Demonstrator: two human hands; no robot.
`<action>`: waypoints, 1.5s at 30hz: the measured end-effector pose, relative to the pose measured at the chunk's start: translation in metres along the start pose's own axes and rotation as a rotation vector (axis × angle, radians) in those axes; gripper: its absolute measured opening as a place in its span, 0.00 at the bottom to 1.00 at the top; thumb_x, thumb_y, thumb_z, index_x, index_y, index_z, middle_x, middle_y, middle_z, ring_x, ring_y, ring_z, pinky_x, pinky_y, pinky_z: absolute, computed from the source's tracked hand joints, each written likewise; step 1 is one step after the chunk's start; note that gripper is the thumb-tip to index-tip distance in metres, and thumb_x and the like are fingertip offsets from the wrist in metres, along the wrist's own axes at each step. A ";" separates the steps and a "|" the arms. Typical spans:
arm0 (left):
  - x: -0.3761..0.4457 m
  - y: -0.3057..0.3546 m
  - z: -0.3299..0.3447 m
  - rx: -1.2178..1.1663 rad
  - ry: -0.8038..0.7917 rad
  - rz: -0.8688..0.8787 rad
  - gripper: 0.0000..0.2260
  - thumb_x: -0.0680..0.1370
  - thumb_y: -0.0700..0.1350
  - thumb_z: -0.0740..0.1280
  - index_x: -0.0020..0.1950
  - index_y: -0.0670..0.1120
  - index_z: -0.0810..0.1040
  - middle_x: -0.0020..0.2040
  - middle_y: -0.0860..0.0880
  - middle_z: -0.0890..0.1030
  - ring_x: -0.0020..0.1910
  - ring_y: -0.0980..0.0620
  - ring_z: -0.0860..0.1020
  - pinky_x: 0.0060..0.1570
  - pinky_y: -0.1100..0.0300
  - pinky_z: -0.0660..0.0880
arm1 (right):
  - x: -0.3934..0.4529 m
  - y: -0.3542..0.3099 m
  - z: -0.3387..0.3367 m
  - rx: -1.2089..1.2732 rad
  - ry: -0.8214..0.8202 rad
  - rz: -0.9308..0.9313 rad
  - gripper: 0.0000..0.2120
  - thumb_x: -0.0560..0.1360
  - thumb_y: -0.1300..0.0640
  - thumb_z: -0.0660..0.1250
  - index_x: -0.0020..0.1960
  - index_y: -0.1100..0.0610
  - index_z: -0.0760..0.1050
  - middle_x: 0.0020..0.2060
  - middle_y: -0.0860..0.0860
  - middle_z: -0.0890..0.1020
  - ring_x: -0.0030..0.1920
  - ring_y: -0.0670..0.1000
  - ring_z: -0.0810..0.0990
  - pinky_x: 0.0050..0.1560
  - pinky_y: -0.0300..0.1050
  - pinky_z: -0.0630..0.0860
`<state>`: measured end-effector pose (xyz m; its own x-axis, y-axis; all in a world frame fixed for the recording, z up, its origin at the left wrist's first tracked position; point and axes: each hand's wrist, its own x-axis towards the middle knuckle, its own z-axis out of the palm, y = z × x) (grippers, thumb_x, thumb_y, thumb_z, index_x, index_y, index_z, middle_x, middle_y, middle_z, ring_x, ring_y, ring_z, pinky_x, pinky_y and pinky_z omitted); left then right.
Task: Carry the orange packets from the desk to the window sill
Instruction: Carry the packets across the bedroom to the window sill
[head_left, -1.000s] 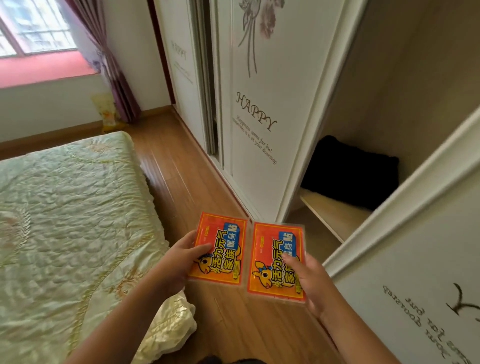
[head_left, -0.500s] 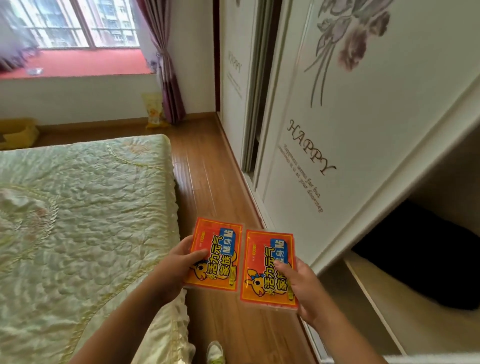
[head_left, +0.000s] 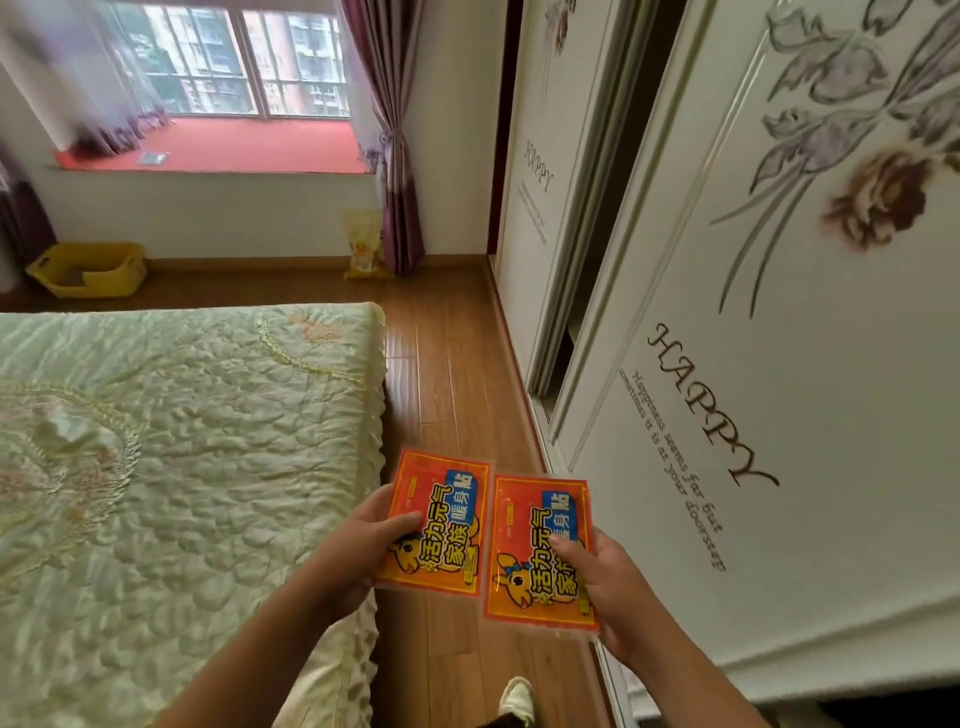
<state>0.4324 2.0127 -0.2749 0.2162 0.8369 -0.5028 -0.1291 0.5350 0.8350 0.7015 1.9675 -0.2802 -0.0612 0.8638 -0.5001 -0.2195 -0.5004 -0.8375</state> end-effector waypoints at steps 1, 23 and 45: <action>0.011 0.007 0.001 -0.004 0.019 0.007 0.14 0.77 0.38 0.67 0.61 0.51 0.76 0.50 0.41 0.87 0.42 0.41 0.86 0.33 0.50 0.83 | 0.014 -0.009 -0.001 -0.008 -0.013 -0.002 0.14 0.79 0.58 0.66 0.64 0.56 0.74 0.51 0.60 0.87 0.51 0.62 0.86 0.45 0.56 0.84; 0.190 0.138 -0.103 -0.116 0.234 0.040 0.14 0.77 0.37 0.67 0.61 0.50 0.76 0.50 0.40 0.87 0.45 0.40 0.86 0.35 0.50 0.82 | 0.286 -0.142 0.084 -0.051 -0.180 0.114 0.12 0.78 0.60 0.66 0.61 0.61 0.75 0.48 0.62 0.87 0.46 0.63 0.87 0.37 0.52 0.84; 0.409 0.289 -0.224 -0.156 0.285 0.037 0.14 0.77 0.36 0.67 0.61 0.48 0.77 0.50 0.40 0.87 0.44 0.40 0.86 0.33 0.50 0.82 | 0.539 -0.256 0.185 -0.043 -0.236 0.106 0.11 0.78 0.60 0.66 0.59 0.60 0.74 0.45 0.61 0.88 0.44 0.61 0.88 0.35 0.50 0.84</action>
<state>0.2671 2.5353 -0.2891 -0.0678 0.8428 -0.5339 -0.2834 0.4968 0.8203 0.5449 2.5719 -0.2947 -0.3082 0.7935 -0.5248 -0.1587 -0.5868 -0.7940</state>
